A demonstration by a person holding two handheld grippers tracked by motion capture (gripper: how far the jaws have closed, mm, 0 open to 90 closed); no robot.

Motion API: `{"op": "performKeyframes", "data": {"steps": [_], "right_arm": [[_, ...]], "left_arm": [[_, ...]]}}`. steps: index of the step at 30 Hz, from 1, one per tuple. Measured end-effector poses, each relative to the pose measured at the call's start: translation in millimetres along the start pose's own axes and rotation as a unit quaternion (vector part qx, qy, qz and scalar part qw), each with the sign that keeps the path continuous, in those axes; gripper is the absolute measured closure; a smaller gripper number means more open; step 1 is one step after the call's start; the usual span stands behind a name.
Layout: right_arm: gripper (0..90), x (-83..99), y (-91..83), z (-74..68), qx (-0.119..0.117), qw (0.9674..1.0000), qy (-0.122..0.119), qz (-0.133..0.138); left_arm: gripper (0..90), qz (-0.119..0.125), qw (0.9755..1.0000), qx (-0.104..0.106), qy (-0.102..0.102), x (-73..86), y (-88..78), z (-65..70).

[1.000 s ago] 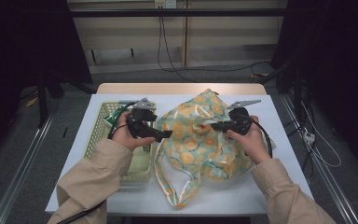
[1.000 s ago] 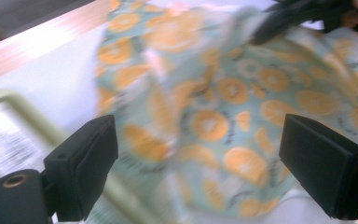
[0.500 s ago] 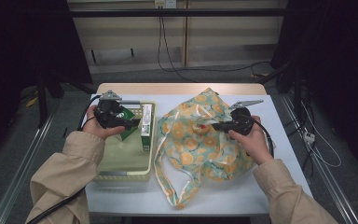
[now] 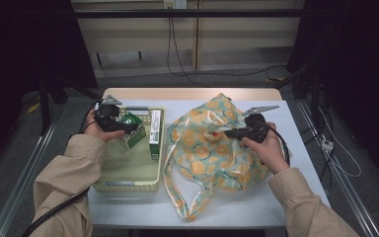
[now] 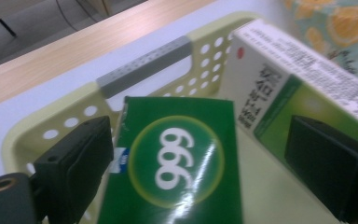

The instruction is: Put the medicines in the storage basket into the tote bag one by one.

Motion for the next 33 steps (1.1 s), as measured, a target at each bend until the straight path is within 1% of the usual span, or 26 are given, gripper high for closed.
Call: {"op": "performKeyframes", "data": {"steps": [2,4,5,6,7,8,9,10,11,14,16,18,19,20,22,23,24,27,28,29,30,31,32,33], "right_arm": [[87.6,0.2,0.4,-0.3,-0.001,1.0,0.001,-0.001],[87.6,0.1,0.8,-0.3,-0.002,1.0,0.001,0.0],[87.6,0.2,0.9,-0.3,-0.002,1.0,0.001,-0.001],[87.7,0.3,1.0,-0.3,-0.002,1.0,0.001,-0.001],[87.6,0.3,1.1,-0.1,-0.002,1.0,0.001,-0.001],[87.6,0.3,1.2,0.1,-0.002,1.0,0.001,-0.001],[87.7,0.5,1.2,0.2,-0.002,1.0,0.002,-0.002],[87.7,0.6,1.2,0.4,-0.001,1.0,0.003,-0.002],[87.6,0.6,1.3,0.5,-0.001,1.0,0.002,-0.002],[87.7,0.9,0.9,0.3,-0.002,1.0,0.001,-0.003],[87.7,0.6,0.5,0.2,-0.002,1.0,0.0,-0.002],[87.6,0.4,0.0,0.1,-0.001,1.0,0.001,-0.002],[87.6,0.2,-0.1,0.1,-0.001,1.0,0.0,-0.001],[87.6,0.1,-0.1,0.2,-0.001,1.0,0.0,-0.001],[87.6,0.1,0.0,0.1,-0.002,1.0,0.001,-0.001],[87.6,0.2,0.1,-0.1,-0.002,1.0,0.001,-0.001],[87.6,0.3,0.2,-0.2,-0.002,1.0,0.0,-0.002],[87.6,0.5,1.4,-0.2,-0.005,1.0,0.002,-0.002],[87.6,0.9,1.7,-0.3,-0.005,1.0,0.003,-0.004],[87.6,1.0,2.1,-0.4,-0.005,1.0,0.002,-0.005],[87.6,1.0,2.4,-0.7,-0.005,1.0,0.002,-0.005],[87.6,1.1,2.5,-0.9,-0.006,1.0,0.002,-0.005],[87.6,1.2,2.6,-0.9,-0.006,1.0,0.002,-0.005],[87.6,1.4,2.5,-1.0,-0.007,1.0,0.002,-0.005]], "left_arm": [[7.6,-0.006,1.0,-0.005,0.0,3.7,3.3,-3.5],[7.5,-0.016,0.9999,-0.001,-0.006,8.1,6.9,-4.6],[7.6,-0.019,0.9997,0.007,-0.012,8.8,7.9,-3.4],[7.6,-0.015,0.9998,0.006,-0.014,8.1,9.3,-2.1],[7.6,-0.017,0.9998,0.008,-0.008,8.1,10.4,-0.7],[7.5,-0.022,0.9997,0.004,-0.001,9.0,11.9,0.1],[5.9,-0.029,0.9996,0.004,0.003,10.2,13.7,1.5],[4.2,-0.032,0.9994,0.0,0.008,10.7,14.8,1.9],[4.6,-0.034,0.9994,-0.003,0.01,11.3,16.1,1.8],[3.7,-0.034,0.9994,-0.006,0.008,11.2,18.2,1.9],[3.7,-0.03,0.9995,-0.008,0.002,10.8,18.5,0.4],[3.7,-0.032,0.9994,-0.011,0.0,10.9,19.3,-0.6],[3.5,-0.033,0.9994,-0.013,0.004,10.6,19.6,-0.7],[3.6,-0.03,0.9995,-0.007,0.006,9.7,19.9,0.7],[5.1,-0.03,0.9994,-0.013,0.008,8.7,20.1,-0.1],[6.0,-0.028,0.9995,-0.009,0.013,7.4,19.2,-0.2],[6.7,-0.023,0.9996,-0.009,0.013,6.0,18.8,-0.4],[6.0,-0.032,0.9993,-0.013,0.015,7.2,20.9,-1.0],[5.8,-0.035,0.9991,-0.013,0.02,7.3,21.1,-1.9],[5.7,-0.031,0.9992,-0.018,0.017,6.1,21.7,-3.0],[5.7,-0.025,0.9995,-0.016,0.011,4.6,22.9,-2.6],[5.7,-0.032,0.9992,-0.012,0.02,5.3,23.1,-3.6],[5.7,-0.032,0.9993,-0.016,0.014,5.4,25.0,-3.9],[5.7,-0.036,0.9991,-0.017,0.013,6.2,26.0,-4.7]]}}
Point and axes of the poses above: each handheld gripper's, and its own axes: y roughly forward along the jaws, x roughly out of its underside, z roughly to its right, the point moved 9 cm from there along y, roughly forward along the jaws, and after that the axes turned 3 degrees about -x, right-handed, at the moved point
